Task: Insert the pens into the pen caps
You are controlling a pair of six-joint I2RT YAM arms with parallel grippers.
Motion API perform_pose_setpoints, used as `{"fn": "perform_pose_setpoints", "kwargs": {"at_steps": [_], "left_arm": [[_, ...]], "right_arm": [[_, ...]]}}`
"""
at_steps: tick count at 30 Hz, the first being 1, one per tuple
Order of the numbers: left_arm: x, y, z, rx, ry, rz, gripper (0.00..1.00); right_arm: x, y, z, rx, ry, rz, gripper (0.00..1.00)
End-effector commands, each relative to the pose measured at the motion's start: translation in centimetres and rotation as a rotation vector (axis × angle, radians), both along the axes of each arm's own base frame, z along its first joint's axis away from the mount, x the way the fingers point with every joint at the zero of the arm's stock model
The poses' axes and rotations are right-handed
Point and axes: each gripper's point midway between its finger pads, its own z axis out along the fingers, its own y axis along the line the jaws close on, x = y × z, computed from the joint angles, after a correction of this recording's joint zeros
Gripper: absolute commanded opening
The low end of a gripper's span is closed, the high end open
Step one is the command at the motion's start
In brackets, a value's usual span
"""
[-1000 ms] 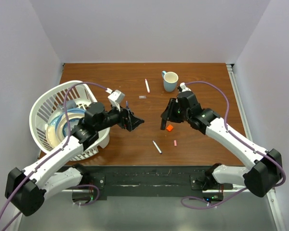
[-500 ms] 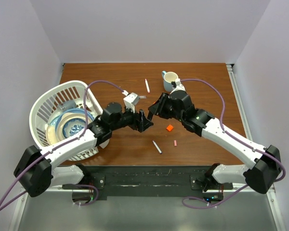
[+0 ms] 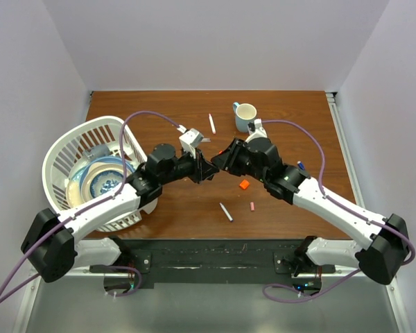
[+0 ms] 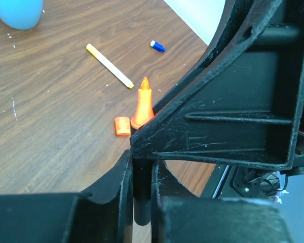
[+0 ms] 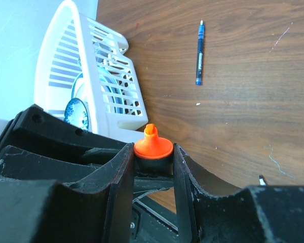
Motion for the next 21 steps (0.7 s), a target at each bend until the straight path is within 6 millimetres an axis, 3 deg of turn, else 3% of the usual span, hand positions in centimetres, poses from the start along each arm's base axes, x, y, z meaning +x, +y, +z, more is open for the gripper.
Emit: {"fn": "perform_pose_setpoints", "kwargs": {"at_steps": [1, 4, 7, 12, 15, 19, 20, 21], "left_arm": [[0.3, -0.3, 2.6, -0.050, -0.079, -0.010, 0.00], [-0.4, 0.4, 2.4, -0.046, -0.085, -0.011, 0.00], [-0.8, 1.6, 1.9, -0.016, -0.096, 0.013, 0.00], [-1.7, 3.8, 1.7, 0.055, -0.109, 0.049, 0.00], [-2.6, 5.3, 2.0, 0.099, -0.118, 0.058, 0.00], [-4.0, 7.2, 3.4, 0.124, -0.164, 0.066, 0.00], [-4.4, 7.7, 3.1, 0.144, -0.164, 0.063, 0.00], [-4.5, 8.0, 3.3, 0.157, -0.187, 0.061, 0.00]], "right_arm": [[-0.9, 0.8, 3.3, 0.078, -0.102, 0.060, 0.22], [-0.9, 0.2, 4.4, 0.026, -0.182, 0.086, 0.41], [-0.6, -1.0, 5.8, -0.123, -0.297, 0.127, 0.50], [-0.5, -3.6, 8.3, -0.274, -0.434, 0.151, 0.54], [-0.3, -5.2, 8.7, -0.393, -0.529, 0.181, 0.56], [1.1, -6.9, 6.6, -0.649, -0.678, 0.265, 0.57], [1.4, -7.4, 4.1, -0.719, -0.663, 0.309, 0.57], [1.6, -7.6, 3.0, -0.766, -0.661, 0.350, 0.56]]}}
